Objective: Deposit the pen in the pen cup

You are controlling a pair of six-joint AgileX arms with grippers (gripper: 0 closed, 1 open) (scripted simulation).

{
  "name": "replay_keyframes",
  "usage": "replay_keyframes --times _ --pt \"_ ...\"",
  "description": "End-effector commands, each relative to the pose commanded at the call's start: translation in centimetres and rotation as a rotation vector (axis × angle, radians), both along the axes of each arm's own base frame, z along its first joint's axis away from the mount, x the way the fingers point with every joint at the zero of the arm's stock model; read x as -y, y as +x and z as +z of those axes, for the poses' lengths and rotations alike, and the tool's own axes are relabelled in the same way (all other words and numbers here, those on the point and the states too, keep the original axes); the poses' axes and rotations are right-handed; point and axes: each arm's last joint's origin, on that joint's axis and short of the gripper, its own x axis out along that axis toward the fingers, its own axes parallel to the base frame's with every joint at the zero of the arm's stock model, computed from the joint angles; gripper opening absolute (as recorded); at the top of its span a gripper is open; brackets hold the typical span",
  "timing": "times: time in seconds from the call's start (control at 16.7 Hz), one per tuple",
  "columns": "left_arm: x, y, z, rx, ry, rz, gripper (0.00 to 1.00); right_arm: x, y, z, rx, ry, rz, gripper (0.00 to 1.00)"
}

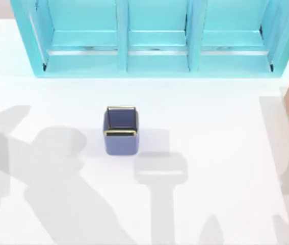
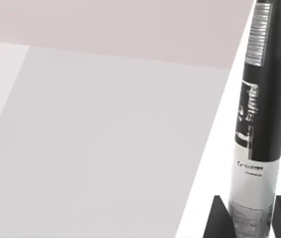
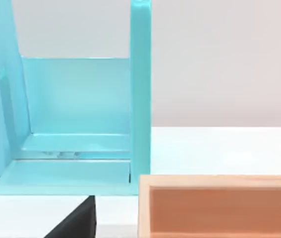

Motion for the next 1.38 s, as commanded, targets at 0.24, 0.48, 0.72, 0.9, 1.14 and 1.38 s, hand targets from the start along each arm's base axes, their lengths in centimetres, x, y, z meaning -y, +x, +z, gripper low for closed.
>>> replay_keyframes --times 0.24,0.48,0.72,0.9,1.14,1.38 --pt "13.6 3.1 -1.3 0.279 0.267 -0.090 0.00 0.0 0.0 0.0 0.000 0.000 0.000 1.00" --pt "26.9 0.0 -0.8 0.617 0.271 -0.120 0.00 0.0 0.0 0.0 0.000 0.000 0.000 1.00" --pt "36.4 -6.3 0.5 0.860 0.086 -0.145 0.00 0.0 0.0 0.0 0.000 0.000 0.000 1.00" --pt "40.2 -10.7 1.4 0.951 -0.058 -0.170 0.00 0.0 0.0 0.0 0.000 0.000 0.000 1.00" --pt "41.8 -13.1 2.1 0.989 -0.143 -0.186 0.00 0.0 0.0 0.0 0.000 0.000 0.000 1.00" --pt "41.7 -13.0 2.1 0.987 -0.138 -0.187 0.00 0.0 0.0 0.0 0.000 0.000 0.000 1.00"
